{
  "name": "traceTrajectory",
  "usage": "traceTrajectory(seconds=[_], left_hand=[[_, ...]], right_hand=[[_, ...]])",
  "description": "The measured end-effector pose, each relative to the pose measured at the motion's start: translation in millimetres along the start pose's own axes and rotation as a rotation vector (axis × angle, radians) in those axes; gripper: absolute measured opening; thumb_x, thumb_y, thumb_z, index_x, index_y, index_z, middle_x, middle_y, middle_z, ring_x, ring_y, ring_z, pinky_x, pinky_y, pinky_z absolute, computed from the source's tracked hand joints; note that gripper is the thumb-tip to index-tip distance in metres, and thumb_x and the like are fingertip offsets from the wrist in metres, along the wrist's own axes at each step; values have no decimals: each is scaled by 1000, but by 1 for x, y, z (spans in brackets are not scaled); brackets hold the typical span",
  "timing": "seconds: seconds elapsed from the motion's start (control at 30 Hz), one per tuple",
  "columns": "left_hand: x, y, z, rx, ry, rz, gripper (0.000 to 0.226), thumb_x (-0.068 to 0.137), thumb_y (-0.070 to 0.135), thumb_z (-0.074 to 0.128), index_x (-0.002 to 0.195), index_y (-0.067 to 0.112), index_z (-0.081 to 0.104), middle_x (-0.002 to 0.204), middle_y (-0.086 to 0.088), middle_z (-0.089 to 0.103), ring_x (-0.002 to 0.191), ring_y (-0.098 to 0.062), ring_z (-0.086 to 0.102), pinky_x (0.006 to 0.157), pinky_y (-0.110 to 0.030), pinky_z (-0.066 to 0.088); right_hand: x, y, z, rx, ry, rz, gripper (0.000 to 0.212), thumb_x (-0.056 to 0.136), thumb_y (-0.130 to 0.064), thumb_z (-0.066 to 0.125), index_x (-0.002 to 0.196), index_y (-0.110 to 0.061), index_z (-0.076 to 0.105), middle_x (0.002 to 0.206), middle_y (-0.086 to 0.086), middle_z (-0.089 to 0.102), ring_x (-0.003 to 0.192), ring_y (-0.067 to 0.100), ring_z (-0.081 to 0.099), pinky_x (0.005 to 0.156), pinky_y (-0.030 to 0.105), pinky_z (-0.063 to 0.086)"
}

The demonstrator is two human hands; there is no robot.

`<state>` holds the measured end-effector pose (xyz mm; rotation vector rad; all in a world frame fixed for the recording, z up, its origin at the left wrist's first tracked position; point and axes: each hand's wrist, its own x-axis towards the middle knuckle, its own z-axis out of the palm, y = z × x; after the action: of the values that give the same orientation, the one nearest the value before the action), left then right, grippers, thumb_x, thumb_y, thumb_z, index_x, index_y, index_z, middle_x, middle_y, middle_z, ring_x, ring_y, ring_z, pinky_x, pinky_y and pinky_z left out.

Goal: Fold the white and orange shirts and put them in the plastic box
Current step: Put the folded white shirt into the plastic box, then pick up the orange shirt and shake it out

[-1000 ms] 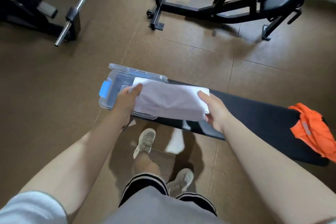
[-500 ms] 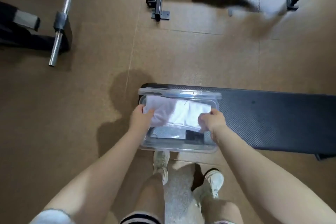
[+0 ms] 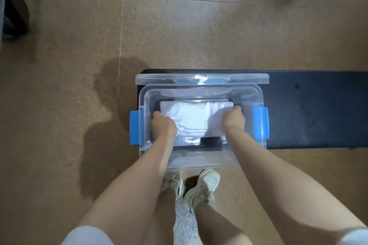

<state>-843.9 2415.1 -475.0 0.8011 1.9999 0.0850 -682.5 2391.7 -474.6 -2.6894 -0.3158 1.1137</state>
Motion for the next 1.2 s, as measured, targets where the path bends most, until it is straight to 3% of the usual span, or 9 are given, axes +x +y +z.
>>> traceTrajectory(seconds=[0.17, 0.37, 0.43, 0.57, 0.67, 0.77, 0.87, 1.13, 1.2], left_hand=[[-16, 8, -5, 136, -39, 76, 48, 93, 12, 39, 139, 5, 27, 138, -15, 42, 119, -36, 48, 93, -44, 46], [-97, 32, -55, 249, -203, 266, 48, 94, 16, 42, 140, 7, 31, 139, -13, 42, 115, -34, 51, 88, -40, 48], [-131, 44, -77, 211, -253, 322, 45, 94, 17, 43, 138, 12, 33, 134, -8, 47, 108, -29, 54, 85, -40, 48], [-198, 78, -104, 291, -290, 507, 39, 94, 14, 41, 133, 11, 39, 112, -6, 53, 69, -17, 49, 58, -29, 40], [-249, 112, -103, 397, -273, 727, 32, 92, 8, 40, 123, 3, 48, 96, -17, 59, 76, -30, 57, 62, -27, 38], [-288, 145, -75, 451, -331, 963, 29, 93, 7, 40, 118, 2, 53, 83, -20, 62, 73, -30, 54, 68, -33, 41], [-325, 174, -31, 606, -417, 1008, 32, 92, 9, 38, 120, 8, 53, 98, -14, 68, 80, -22, 56, 68, -20, 36], [-448, 222, 133, 672, -568, 1163, 27, 89, 12, 41, 110, 11, 58, 96, -6, 68, 66, -17, 55, 69, -25, 43], [-482, 232, 174, 672, -575, 1188, 28, 90, 14, 40, 112, 12, 57, 93, -5, 67, 72, -21, 61, 73, -28, 47]], right_hand=[[-26, 5, -18, -211, 10, -150, 33, 96, -13, 35, 126, -1, 37, 130, 18, 51, 119, 34, 51, 96, 41, 41], [-96, -8, -110, -214, 5, -326, 29, 91, -17, 43, 117, -8, 51, 116, 18, 60, 105, 35, 58, 77, 34, 41], [-117, -13, -154, -158, 15, -335, 29, 90, -16, 44, 116, -7, 55, 118, 18, 61, 108, 35, 57, 84, 35, 44], [-147, -9, -240, -93, 85, -364, 26, 90, -14, 43, 111, -7, 58, 115, 18, 64, 104, 33, 58, 84, 32, 44], [-158, 5, -298, -121, 100, -400, 25, 91, -16, 43, 110, -8, 58, 115, 17, 63, 106, 34, 58, 87, 34, 45], [-152, 28, -348, -125, 127, -425, 24, 91, -16, 43, 107, -8, 58, 112, 15, 64, 102, 33, 58, 85, 35, 46], [-134, 61, -392, -120, 179, -432, 21, 90, -14, 44, 104, -8, 58, 110, 13, 65, 102, 32, 58, 84, 34, 45], [-41, 164, -555, -158, 185, -375, 16, 87, -15, 47, 98, -11, 58, 113, 14, 64, 107, 32, 56, 89, 34, 43], [-16, 186, -601, -156, 174, -394, 11, 88, -12, 47, 90, -10, 58, 109, 15, 65, 104, 32, 57, 83, 30, 42]])
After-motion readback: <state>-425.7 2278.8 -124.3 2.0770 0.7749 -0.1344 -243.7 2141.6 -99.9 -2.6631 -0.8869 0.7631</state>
